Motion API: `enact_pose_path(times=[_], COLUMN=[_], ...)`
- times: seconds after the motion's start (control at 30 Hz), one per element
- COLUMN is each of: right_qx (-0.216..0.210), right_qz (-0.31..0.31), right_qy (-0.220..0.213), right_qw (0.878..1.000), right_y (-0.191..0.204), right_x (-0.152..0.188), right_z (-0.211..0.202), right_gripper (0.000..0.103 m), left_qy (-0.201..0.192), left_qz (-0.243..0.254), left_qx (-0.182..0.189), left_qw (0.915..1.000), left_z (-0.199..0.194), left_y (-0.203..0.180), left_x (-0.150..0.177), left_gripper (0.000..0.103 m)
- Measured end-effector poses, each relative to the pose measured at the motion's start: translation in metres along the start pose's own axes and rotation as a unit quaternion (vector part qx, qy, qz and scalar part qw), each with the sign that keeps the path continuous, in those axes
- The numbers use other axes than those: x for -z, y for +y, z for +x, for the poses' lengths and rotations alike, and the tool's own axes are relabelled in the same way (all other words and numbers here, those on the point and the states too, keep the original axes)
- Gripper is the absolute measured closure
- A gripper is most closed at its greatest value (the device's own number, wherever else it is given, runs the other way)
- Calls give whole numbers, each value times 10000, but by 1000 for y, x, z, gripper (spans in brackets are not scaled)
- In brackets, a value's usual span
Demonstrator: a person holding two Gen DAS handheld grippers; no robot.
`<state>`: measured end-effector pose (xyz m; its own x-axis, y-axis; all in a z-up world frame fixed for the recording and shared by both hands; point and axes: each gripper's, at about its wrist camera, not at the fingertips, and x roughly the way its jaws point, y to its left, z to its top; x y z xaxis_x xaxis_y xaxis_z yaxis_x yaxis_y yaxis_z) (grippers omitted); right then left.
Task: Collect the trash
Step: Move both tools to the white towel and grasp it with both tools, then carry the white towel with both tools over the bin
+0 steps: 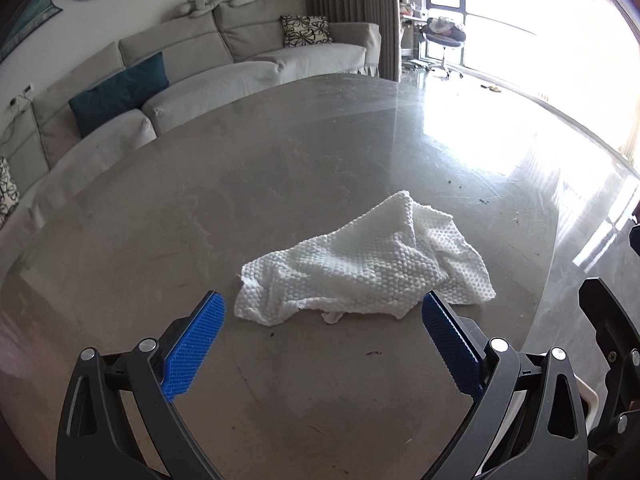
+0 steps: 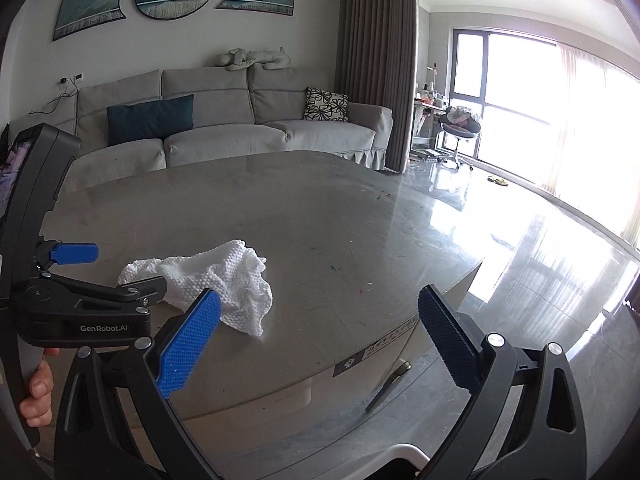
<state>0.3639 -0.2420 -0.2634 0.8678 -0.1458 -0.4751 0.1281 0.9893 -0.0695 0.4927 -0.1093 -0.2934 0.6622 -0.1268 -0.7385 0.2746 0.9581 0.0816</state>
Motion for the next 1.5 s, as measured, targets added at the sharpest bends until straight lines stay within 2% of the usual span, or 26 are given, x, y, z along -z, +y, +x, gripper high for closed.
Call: enact_pose_path(times=[0.2, 0.3, 0.37, 0.47, 0.57, 0.6, 0.67, 0.73, 0.77, 0.83, 0.87, 0.9, 0.93, 0.97, 1.0, 1.07, 1.3, 1.5], right_qx=[-212, -398, -494, -604, -596, -620, -471, -572, -611, -738, -692, -611, -610, -686, -708, -647, -707, -833], right_qz=[7, 143, 217, 348, 429, 394, 203, 53, -46, -366, -553, -700, -764, -748, -751, -804, -695, -540], right_qy=[463, 658, 830, 1044, 1307, 1409, 1390, 1353, 1339, 1308, 1267, 1212, 1176, 1175, 1158, 1087, 826, 456], right_qw=[9987, 9969, 9951, 9921, 9887, 9873, 9890, 9891, 9891, 9880, 9880, 9883, 9882, 9879, 9879, 9887, 9916, 9940], right_y=[17, 24, 29, 32, 33, 34, 41, 49, 54, 67, 75, 81, 83, 83, 84, 81, 61, 45], right_x=[1, 0, 0, 0, 1, 3, 5, 6, 7, 8, 10, 12, 15, 17, 18, 20, 9, -8], right_z=[53, 72, 84, 95, 102, 105, 105, 102, 101, 97, 94, 91, 89, 87, 85, 78, 53, 16], right_gripper=[6, 17, 27, 30, 32, 36, 39, 59, 65, 99, 99, 99, 99, 99, 100, 100, 100, 100], left_qy=[245, 317, 433, 653, 684, 676, 670, 659, 641, 571, 516, 459, 420, 390, 367, 336, -18, -386], left_qz=[-217, -208, -216, -345, -453, -421, -368, -357, -337, -232, -155, -81, -3, 96, 205, 272, 281, 252], left_qx=[-4, -188, -130, 36, 194, 205, 218, 236, 244, 269, 276, 327, 368, 348, 300, 296, 404, 550], left_qw=[9995, 9991, 9987, 9973, 9964, 9966, 9968, 9969, 9971, 9977, 9982, 9984, 9984, 9986, 9987, 9986, 9988, 9974], left_z=[32, 44, 54, 67, 72, 72, 72, 72, 72, 67, 64, 61, 56, 52, 48, 41, 5, -37], left_y=[18, 27, 34, 45, 53, 52, 50, 50, 49, 42, 38, 34, 28, 23, 16, 9, 1, -3], left_x=[-4, -4, -5, -7, -7, -6, -5, -5, -5, -3, -2, -1, 2, 3, 4, 6, 5, 3], left_gripper=[4, 5, 5, 5, 5, 5, 5, 6, 8, 15, 23, 36, 42, 56, 77, 91, 95, 95])
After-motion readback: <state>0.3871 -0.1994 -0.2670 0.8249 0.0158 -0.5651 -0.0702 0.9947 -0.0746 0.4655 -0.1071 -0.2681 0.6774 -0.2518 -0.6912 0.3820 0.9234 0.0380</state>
